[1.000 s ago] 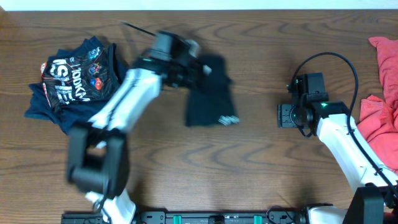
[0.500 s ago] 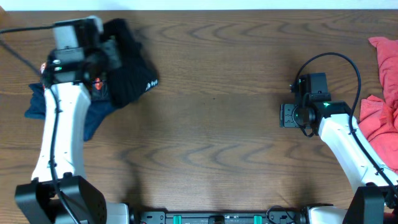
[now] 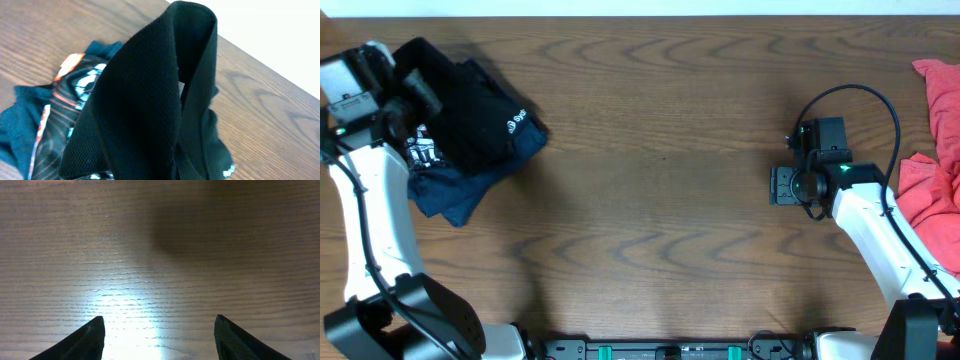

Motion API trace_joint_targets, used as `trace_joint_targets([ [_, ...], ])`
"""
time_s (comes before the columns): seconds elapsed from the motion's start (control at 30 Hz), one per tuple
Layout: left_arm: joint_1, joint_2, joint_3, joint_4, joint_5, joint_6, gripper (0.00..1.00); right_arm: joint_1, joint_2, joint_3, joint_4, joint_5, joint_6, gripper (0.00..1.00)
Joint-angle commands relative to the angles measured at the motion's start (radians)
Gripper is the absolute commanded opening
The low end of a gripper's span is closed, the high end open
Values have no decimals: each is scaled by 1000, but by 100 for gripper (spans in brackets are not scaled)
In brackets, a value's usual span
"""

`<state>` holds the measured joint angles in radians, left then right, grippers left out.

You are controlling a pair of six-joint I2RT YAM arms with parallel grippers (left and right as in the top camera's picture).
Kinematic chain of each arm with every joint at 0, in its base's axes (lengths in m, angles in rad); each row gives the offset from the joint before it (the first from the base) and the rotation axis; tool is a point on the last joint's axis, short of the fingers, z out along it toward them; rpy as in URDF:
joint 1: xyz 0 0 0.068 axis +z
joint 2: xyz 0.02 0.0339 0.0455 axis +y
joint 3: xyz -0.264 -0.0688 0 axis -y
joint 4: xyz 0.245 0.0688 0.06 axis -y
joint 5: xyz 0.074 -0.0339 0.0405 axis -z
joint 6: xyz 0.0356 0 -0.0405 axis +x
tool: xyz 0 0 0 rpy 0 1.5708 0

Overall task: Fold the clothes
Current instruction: 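Place the folded shirt onto the navy shirt stack with the left gripper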

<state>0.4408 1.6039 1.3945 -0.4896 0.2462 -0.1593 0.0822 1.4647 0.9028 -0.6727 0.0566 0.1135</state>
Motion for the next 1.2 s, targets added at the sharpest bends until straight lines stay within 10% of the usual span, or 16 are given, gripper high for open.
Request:
trace_joint_targets([
  [0.0,29,56,6,9,-16,6,7,-24,-16,16,-1,6,-2,68],
  [0.1,45,95,6,11,-16,6,28,-23,-16,16,-4,6,-2,68],
  [0.2,56,120,6,13,-16,6,95,-23,-16,16,-5,6,-2,68],
  [0.23,59,121,6,15,-16,6,98,-23,-16,16,-5,6,-2,68],
  [1.17,54,24,3,59,-78,-17,98,-23,-16,15,3,7,-3,71],
])
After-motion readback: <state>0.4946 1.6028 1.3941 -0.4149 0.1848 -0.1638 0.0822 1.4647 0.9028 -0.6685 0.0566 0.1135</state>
